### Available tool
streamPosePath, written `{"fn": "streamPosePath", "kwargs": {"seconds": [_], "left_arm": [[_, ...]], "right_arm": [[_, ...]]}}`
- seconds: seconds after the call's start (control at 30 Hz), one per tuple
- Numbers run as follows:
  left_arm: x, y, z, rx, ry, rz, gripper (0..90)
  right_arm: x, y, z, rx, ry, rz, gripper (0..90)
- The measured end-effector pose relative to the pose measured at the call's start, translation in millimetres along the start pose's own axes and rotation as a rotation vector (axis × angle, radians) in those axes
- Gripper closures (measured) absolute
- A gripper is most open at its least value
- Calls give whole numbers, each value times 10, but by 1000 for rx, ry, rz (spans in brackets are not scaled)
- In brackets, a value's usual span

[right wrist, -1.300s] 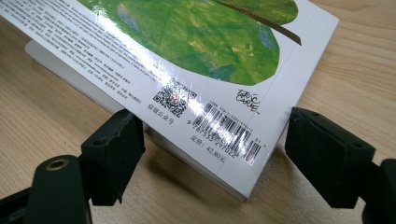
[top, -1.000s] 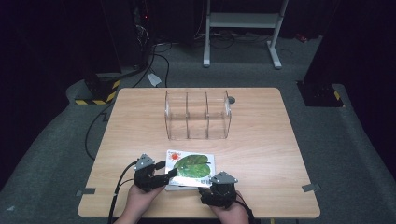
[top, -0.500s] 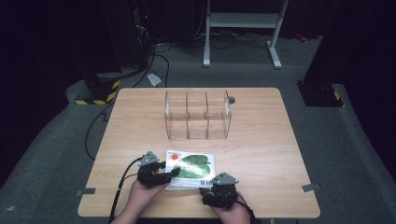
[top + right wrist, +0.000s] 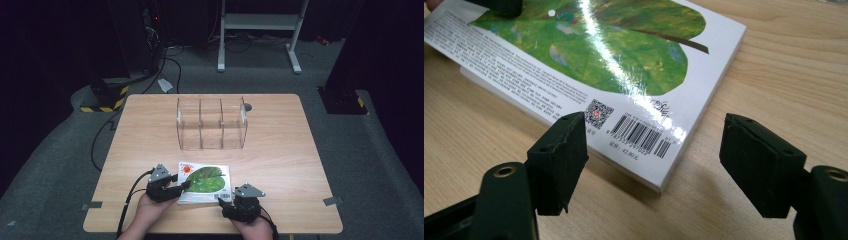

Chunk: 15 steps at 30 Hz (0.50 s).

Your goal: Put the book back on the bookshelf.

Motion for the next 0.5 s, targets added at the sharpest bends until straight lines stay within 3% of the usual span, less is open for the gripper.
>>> {"fn": "streamPosePath", "kwargs": {"seconds": [0.27, 0.5], "left_arm": [[-5, 23, -17, -4, -30, -25, 559], [-1, 42, -40, -15, -54, -44, 565]], "right_arm": [[-154, 1, -2, -17, 7, -25, 281], [-320, -1, -57, 1, 19, -61, 276]]}}
Point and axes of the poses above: each handheld gripper's, and its own axes: y roughly backward along the jaws, x roughly out of its underside, z roughly to its left, the point moved 4 cm from there along -y, roughly forward along the jaws, and after that the axes turned 3 degrees about -z, right-handed, at the moved point
